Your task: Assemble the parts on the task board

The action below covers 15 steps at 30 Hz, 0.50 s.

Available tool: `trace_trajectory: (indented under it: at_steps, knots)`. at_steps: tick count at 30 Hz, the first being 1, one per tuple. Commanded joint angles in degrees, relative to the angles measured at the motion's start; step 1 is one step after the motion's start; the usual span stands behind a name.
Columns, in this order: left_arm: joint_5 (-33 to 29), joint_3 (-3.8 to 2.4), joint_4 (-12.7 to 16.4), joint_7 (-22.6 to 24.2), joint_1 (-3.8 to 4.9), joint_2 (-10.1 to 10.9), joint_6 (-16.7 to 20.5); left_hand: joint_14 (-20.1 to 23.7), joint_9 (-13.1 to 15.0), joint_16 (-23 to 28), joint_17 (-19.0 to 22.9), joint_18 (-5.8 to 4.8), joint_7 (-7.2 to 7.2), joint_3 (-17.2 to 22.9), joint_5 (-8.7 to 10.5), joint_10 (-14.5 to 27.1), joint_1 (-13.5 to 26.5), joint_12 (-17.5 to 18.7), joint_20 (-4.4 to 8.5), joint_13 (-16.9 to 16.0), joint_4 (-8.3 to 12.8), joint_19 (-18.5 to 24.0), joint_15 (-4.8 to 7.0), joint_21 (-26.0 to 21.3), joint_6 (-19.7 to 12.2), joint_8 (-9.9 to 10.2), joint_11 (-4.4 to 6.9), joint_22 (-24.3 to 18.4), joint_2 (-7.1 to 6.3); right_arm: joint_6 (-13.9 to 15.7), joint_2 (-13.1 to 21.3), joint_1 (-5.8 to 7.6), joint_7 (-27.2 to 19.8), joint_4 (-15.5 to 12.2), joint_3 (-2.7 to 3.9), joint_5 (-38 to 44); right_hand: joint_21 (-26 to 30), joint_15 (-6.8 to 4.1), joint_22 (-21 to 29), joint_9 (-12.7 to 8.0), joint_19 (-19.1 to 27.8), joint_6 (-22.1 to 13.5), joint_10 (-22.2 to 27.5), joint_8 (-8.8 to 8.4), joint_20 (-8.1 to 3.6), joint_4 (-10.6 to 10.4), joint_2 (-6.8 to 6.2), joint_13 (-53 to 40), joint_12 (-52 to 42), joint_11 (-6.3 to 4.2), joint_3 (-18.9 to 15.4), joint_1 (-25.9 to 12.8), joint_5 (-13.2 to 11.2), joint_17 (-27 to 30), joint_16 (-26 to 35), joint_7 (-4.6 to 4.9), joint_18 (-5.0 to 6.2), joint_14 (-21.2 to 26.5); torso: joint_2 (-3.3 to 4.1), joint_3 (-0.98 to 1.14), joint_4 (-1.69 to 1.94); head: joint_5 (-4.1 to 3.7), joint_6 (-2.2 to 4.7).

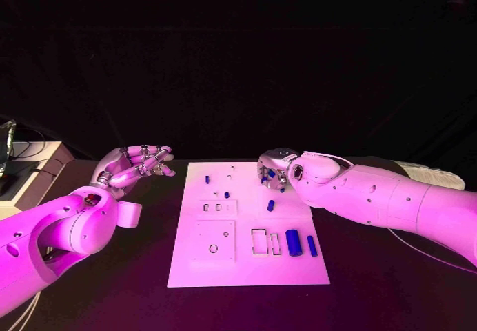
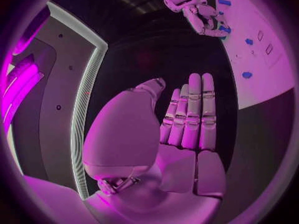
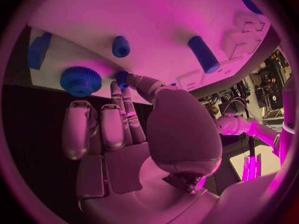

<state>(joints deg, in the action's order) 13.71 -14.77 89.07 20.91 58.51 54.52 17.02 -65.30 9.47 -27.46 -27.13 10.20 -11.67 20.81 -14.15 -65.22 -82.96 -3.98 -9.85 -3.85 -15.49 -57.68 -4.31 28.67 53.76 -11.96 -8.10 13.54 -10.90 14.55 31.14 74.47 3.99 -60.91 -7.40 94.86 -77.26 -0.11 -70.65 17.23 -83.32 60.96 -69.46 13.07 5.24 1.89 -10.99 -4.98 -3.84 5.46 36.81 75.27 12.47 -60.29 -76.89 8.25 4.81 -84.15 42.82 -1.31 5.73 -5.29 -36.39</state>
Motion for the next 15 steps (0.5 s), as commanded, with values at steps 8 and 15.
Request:
trace_trajectory:
  at_steps: [8,15]
  knots:
    - [0.17,-0.06,0.03,0.23,0.03,0.00,-1.04,0.54,0.11,-0.28,-0.11,0.03,-0.17,0.41,0.27,0.42,0.00,0.33,0.00,-0.06,0.02,0.56,0.04,0.23,-0.33,0.32,-0.02,0.11,-0.23,7.34,-0.23,0.27,2.22,-2.97,0.78,1.54,-0.96,-0.49,-1.44,0.74,-0.49,0.36,-1.81,0.42,-0.11,0.38,0.84,-0.77,-0.36,-1.22,0.79,1.27,-0.35,0.00,-0.42,0.04,-1.26,-0.77,0.28,-0.12,0.12,-0.15,0.66]
    - [0.16,-0.07,0.06,0.27,0.03,-0.02,-1.09,0.61,0.12,-0.37,-0.21,0.03,-0.15,0.46,0.28,0.44,-0.03,0.34,0.00,-0.05,0.05,0.62,0.04,0.31,-0.33,0.34,-0.02,0.16,-0.21,10.59,-2.83,0.48,3.82,-1.30,1.06,2.62,-1.27,-0.50,-1.91,0.96,-0.61,0.46,-1.94,0.55,-0.14,0.49,0.64,-0.84,-0.28,-1.23,0.83,1.19,-0.25,-0.19,-0.58,0.01,-1.34,-0.81,0.48,-0.20,0.42,-0.21,0.98]
